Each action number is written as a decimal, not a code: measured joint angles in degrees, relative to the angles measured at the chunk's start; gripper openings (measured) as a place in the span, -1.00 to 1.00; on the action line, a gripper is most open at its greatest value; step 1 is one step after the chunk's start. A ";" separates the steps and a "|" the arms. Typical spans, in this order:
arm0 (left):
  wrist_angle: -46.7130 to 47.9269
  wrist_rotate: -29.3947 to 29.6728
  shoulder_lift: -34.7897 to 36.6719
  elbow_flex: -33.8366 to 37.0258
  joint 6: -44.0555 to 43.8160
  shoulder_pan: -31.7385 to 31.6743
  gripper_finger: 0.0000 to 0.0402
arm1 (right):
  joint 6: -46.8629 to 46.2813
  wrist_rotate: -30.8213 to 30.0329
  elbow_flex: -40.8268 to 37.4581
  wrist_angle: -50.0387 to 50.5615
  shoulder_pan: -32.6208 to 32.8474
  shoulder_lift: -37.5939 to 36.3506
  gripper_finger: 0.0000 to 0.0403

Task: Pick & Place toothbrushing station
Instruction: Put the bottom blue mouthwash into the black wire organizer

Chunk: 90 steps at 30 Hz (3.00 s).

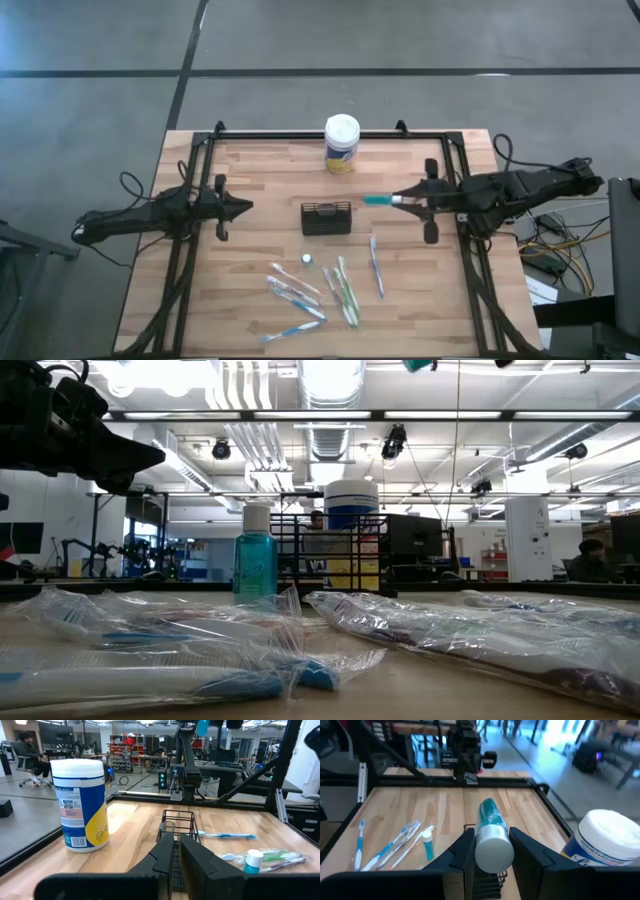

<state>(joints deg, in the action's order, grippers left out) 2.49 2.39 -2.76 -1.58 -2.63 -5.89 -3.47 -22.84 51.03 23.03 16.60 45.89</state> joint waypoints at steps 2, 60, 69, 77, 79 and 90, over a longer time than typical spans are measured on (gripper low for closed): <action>-0.29 0.01 0.00 0.00 0.00 0.00 -0.83 | 1.70 0.55 -4.01 -2.82 0.06 -3.41 -0.55; -1.50 0.20 -0.02 0.02 -2.12 0.00 -0.83 | 9.49 7.73 55.27 48.09 -12.44 45.14 -0.55; -1.50 0.20 -0.02 0.02 -2.12 0.02 -0.83 | 18.26 19.64 76.22 59.60 -15.96 62.68 -0.55; -1.50 0.22 -0.02 0.00 -2.12 0.02 -0.83 | 23.00 23.82 81.67 62.44 -16.45 71.77 -0.55; -1.50 0.22 -0.02 0.00 -2.12 0.02 -0.83 | 23.14 24.48 81.64 62.19 -16.66 73.24 -0.55; -1.42 0.13 -0.02 0.00 -2.38 0.04 -0.83 | 22.05 24.51 79.77 59.51 -18.28 76.79 -0.55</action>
<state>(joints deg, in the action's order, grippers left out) 1.07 2.52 -2.79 -1.58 -5.02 -5.85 18.58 1.67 130.81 82.53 -1.68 122.68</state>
